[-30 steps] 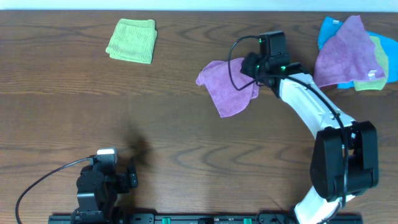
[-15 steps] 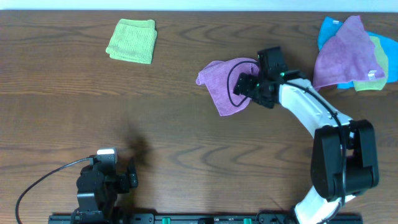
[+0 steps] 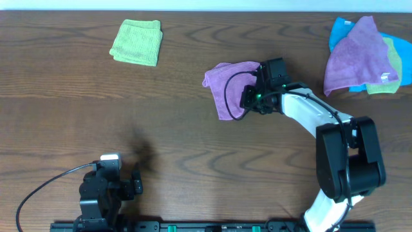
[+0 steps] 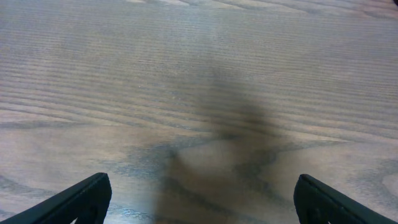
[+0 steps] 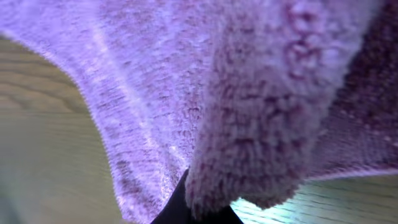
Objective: Fold the cloth
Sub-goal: 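Pull the purple cloth off the pile toward the table center, then drag the purple cloth down and lay it on the table, then move the left gripper to the cloth's left corner and grasp it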
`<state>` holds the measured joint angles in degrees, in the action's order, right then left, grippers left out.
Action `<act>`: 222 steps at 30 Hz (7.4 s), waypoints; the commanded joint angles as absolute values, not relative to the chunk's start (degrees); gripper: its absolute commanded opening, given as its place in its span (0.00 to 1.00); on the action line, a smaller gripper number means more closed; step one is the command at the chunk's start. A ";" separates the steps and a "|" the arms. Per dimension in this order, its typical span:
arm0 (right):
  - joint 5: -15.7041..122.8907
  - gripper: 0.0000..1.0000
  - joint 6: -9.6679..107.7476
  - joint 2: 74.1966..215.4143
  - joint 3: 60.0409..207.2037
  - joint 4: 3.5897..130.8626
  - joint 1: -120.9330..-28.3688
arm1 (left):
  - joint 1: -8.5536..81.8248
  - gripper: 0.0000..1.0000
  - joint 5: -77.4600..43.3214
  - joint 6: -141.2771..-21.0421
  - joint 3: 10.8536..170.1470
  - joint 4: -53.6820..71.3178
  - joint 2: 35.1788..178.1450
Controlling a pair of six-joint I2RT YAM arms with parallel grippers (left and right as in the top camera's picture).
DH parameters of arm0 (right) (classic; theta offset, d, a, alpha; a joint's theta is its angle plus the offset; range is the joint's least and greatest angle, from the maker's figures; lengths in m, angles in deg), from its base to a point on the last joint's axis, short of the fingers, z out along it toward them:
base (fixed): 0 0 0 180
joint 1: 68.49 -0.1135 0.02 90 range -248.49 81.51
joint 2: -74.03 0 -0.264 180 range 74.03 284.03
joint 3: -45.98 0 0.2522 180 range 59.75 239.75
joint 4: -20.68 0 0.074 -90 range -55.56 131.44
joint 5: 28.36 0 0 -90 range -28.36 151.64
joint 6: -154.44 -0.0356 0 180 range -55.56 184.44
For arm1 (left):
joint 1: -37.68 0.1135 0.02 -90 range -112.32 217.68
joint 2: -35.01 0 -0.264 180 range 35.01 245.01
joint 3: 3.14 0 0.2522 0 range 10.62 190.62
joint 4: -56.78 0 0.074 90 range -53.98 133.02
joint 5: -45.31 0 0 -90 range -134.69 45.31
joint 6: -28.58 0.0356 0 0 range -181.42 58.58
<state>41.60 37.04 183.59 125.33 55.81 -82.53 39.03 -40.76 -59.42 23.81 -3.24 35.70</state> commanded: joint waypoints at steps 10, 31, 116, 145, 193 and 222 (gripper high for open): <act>57.87 0.01 25.52 175.55 130.84 43.59 -78.31 | 39.01 0.95 -40.59 -58.40 21.65 -5.60 35.38; 59.92 0.99 20.76 178.74 130.00 58.10 -78.99 | 39.01 0.95 -40.59 -58.40 21.65 -5.60 35.38; 73.73 0.01 25.67 162.78 129.76 104.07 -81.15 | 39.01 0.95 -40.59 -58.40 21.65 -5.60 35.38; 41.80 0.99 63.25 151.02 129.79 100.72 -80.83 | 39.01 0.95 -40.59 -58.40 21.65 -5.60 35.38; 57.10 0.99 45.65 129.17 124.69 117.07 -77.24 | 28.65 0.96 14.71 -109.45 32.58 28.76 76.01; 65.06 0.99 48.78 143.42 123.58 102.01 -75.60 | 12.28 0.96 -2.36 -96.62 67.88 38.95 140.64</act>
<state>61.49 47.88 143.66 123.71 102.10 -76.65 13.85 3.00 -98.44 66.98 40.46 138.89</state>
